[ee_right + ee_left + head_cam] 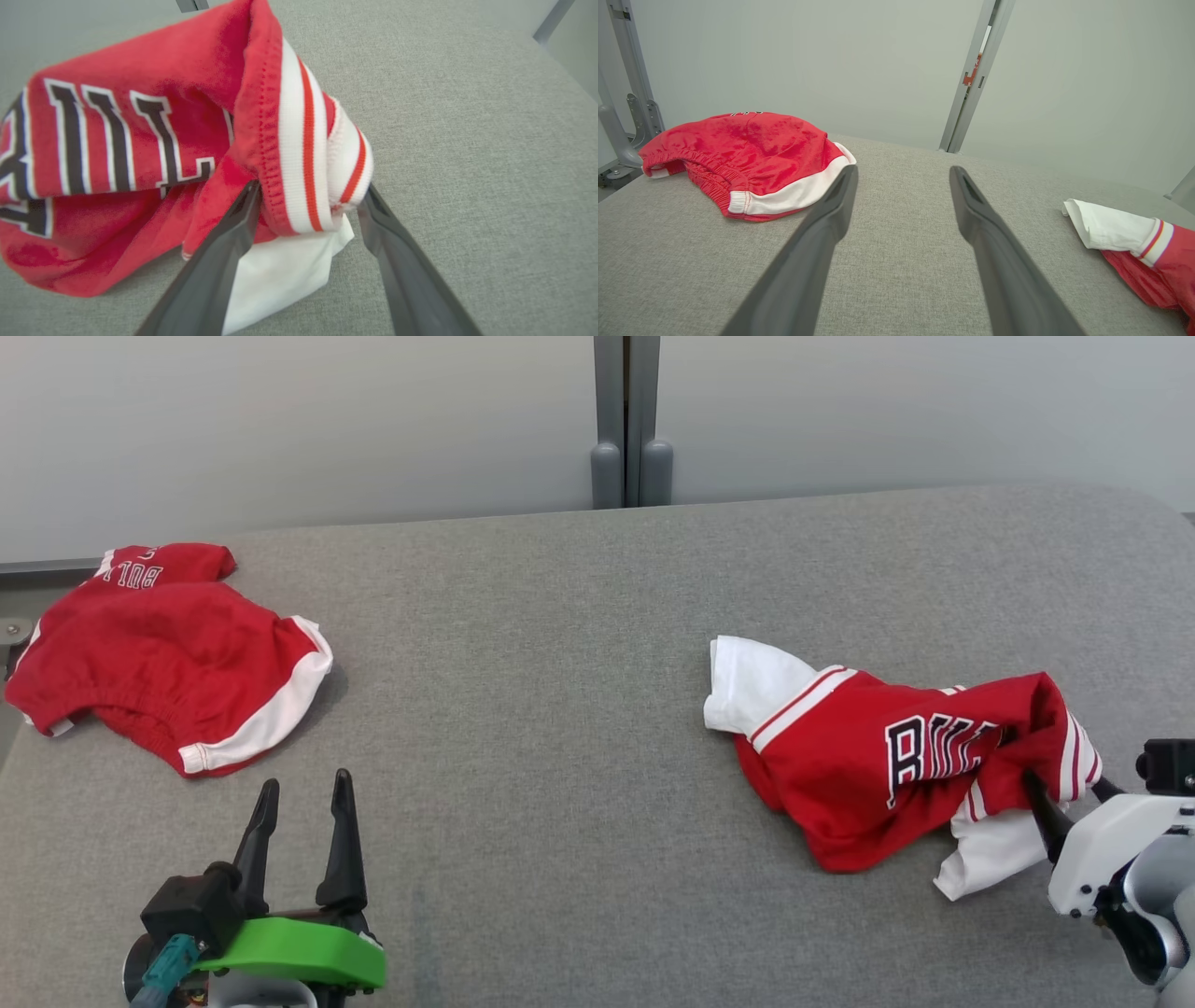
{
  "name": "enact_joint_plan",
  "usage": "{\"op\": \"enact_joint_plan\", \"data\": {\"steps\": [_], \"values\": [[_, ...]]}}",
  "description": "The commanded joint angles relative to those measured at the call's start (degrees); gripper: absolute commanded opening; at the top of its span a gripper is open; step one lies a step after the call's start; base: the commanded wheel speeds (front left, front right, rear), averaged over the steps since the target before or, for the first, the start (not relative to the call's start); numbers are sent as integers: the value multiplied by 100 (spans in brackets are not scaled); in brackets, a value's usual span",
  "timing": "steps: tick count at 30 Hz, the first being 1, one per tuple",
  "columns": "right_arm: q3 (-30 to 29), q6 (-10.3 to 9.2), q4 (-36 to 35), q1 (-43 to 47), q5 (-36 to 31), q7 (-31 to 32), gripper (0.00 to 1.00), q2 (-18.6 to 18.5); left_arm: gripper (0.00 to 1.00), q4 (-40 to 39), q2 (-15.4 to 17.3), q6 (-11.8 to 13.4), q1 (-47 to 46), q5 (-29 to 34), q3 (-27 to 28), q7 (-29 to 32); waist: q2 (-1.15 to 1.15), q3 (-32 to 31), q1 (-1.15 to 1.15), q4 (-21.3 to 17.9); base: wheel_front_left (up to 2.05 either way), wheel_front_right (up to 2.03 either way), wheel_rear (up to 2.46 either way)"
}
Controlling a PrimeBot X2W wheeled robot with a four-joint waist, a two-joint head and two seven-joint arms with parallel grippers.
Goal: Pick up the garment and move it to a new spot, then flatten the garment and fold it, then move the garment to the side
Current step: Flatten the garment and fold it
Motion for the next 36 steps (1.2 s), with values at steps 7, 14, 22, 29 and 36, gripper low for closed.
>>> {"op": "enact_joint_plan", "data": {"steps": [7,14,22,29,36], "values": [[-817,-8,-1055,410,-542,462,100,-54,100,-7,15,13,107,10,46,-3,0,-48,0,28,0,0,0],[-1270,-8,-2190,740,-1079,431,100,348,100,-22,15,24,126,-50,22,-3,0,-61,0,44,0,0,0],[-608,-8,-2790,815,-1069,195,100,665,100,-26,15,41,35,-60,-38,-4,0,-25,0,28,0,0,0],[324,-8,-2459,518,-671,870,100,616,100,2,15,53,-45,-106,-103,-3,0,-13,0,103,0,0,0],[325,-7,-1684,189,-666,1687,100,893,100,-1,15,85,-32,-197,-136,-3,0,49,0,286,0,0,0]]}}
